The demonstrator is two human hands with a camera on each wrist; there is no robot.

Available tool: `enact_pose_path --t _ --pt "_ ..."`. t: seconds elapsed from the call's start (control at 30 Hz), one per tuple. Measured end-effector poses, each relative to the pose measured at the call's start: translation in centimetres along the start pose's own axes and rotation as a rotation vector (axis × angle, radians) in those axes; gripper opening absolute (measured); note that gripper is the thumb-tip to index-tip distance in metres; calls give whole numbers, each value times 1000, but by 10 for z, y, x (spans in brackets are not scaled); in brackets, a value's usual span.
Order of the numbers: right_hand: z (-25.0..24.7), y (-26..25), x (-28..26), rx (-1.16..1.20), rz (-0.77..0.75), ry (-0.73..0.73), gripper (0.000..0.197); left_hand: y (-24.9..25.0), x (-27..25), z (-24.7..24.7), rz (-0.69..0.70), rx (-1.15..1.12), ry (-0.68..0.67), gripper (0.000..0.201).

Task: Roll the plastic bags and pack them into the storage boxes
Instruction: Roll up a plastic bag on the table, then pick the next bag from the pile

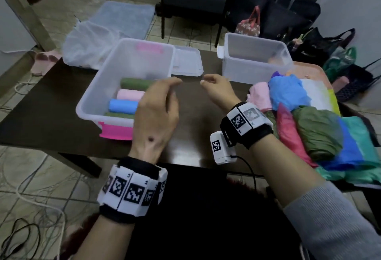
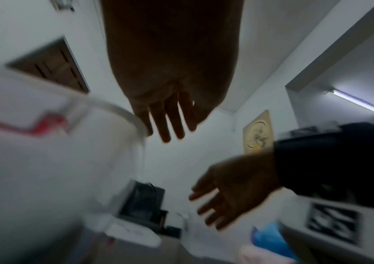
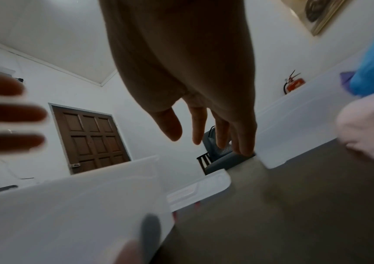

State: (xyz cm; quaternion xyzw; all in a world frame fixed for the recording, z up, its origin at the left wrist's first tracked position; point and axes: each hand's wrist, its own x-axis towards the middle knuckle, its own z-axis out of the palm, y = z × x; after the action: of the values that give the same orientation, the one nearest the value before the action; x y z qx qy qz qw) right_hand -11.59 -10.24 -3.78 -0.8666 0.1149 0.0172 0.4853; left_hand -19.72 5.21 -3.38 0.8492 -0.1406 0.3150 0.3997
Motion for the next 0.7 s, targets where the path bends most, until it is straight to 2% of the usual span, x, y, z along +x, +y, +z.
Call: enact_pose_path --t 0.1,0.17,0.3,0.37,0.43,0.5,0.53,0.63,0.7 --pt "-32 16 4 -93 24 78 37 2 -23 38 8 121 -321 31" --pt "-54 25 4 -135 50 148 36 4 -33 57 -50 69 -491 31" --pt "-101 39 16 -276 112 285 39 11 -45 81 -36 97 -654 36" --pt "-123 46 25 -392 173 373 40 7 -51 92 -87 142 -740 42" --pt "-143 53 29 -525 286 419 41 1 -56 101 -136 180 -789 47" --pt "-154 57 24 -620 375 403 46 -6 -62 107 -184 202 -794 51" --pt "-155 59 23 -648 365 356 45 -8 -65 109 -208 214 -790 53" --pt "-151 77 38 -794 286 109 24 -15 -74 114 -203 255 -756 56" --pt "-146 78 32 -827 290 98 34 -17 -76 115 -185 263 -744 56"
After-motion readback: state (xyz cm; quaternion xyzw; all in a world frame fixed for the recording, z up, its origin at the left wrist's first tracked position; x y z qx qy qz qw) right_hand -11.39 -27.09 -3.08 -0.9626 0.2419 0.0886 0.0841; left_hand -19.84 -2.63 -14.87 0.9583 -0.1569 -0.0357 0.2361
